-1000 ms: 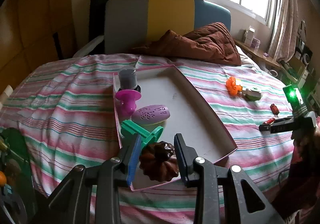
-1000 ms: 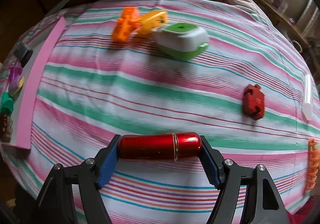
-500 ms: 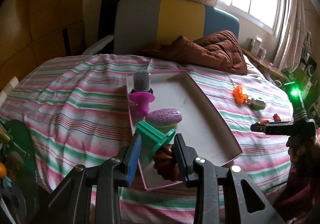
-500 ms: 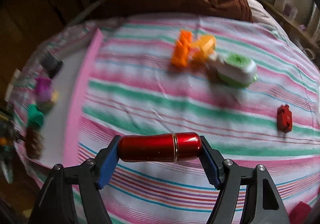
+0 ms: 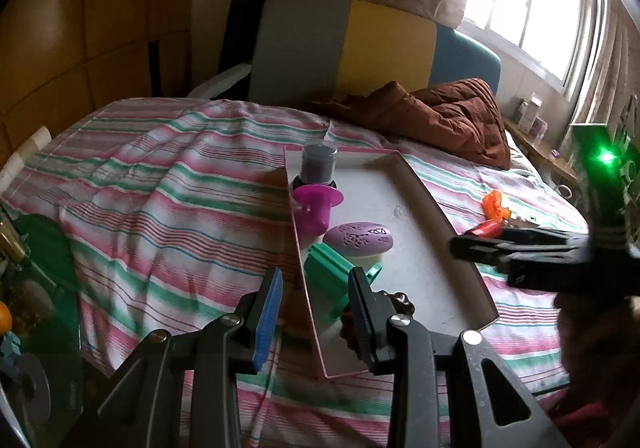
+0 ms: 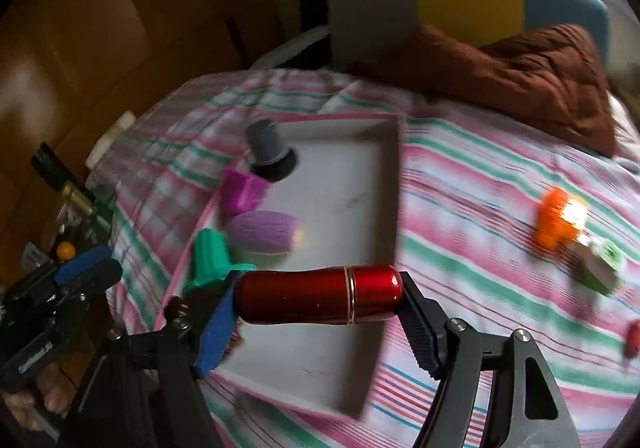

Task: Organize rigid objects
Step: 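Open the left tool over the tray while the right tool lowers the red tube into the tray and opens, then move both tools back toward the remaining toys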

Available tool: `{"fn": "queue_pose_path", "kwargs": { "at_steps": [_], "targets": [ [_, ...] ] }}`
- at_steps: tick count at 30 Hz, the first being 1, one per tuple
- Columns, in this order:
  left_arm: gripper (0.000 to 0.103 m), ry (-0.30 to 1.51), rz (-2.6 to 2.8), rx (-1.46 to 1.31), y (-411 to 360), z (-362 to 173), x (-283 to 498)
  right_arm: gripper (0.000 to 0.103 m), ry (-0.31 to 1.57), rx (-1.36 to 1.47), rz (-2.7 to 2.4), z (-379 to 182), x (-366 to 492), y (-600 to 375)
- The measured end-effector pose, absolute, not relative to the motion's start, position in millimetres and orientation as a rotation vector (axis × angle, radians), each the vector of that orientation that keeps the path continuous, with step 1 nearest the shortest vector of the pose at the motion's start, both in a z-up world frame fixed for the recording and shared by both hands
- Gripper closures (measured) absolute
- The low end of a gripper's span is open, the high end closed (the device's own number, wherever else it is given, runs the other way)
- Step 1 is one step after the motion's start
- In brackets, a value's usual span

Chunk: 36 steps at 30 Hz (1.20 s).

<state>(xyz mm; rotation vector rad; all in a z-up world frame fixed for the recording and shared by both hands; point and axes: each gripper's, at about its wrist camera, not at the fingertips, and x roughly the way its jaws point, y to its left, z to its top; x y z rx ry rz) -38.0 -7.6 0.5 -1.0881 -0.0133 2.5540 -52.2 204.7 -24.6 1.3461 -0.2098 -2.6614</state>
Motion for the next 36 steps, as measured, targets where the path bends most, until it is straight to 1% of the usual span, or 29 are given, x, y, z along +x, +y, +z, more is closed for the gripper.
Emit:
{"fn": "queue_pose_path", "kwargs": {
  "at_steps": [4, 8, 11, 17, 21, 25, 29, 36],
  "targets": [
    [0.069, -0.027, 2.565, -1.088, -14, 0, -40, 0.028, -0.096, 1.452, -2.609, -48, -73, 180],
    [0.069, -0.049, 2.569, -1.111, -21, -4, -43, 0.028, -0.053, 1.542, -2.556, -74, -84, 170],
    [0.069, -0.063, 2.569, -1.123, -25, -7, -44, 0.028, -0.113, 1.563, -2.543, -82, -88, 173],
    [0.069, -0.056, 2.574, -1.115, -25, -4, -43, 0.028, -0.124, 1.55, -2.547, -82, -87, 172],
    [0.069, -0.04, 2.583, -1.112, -23, -1, -42, 0.025, -0.17, 1.522, -2.557, -80, -84, 174],
    [0.069, -0.03, 2.59, -1.104, -22, 2, -40, 0.024, -0.179, 1.488, -2.585, -68, -77, 179],
    [0.069, -0.004, 2.599, -1.091, -19, 7, -37, 0.02, -0.202, 1.45, -2.616, -57, -70, 186],
    [0.069, 0.04, 2.609, -1.062, -12, 15, -33, 0.019, -0.244, 1.368, -2.703, -32, -51, 216]
  ]
}}
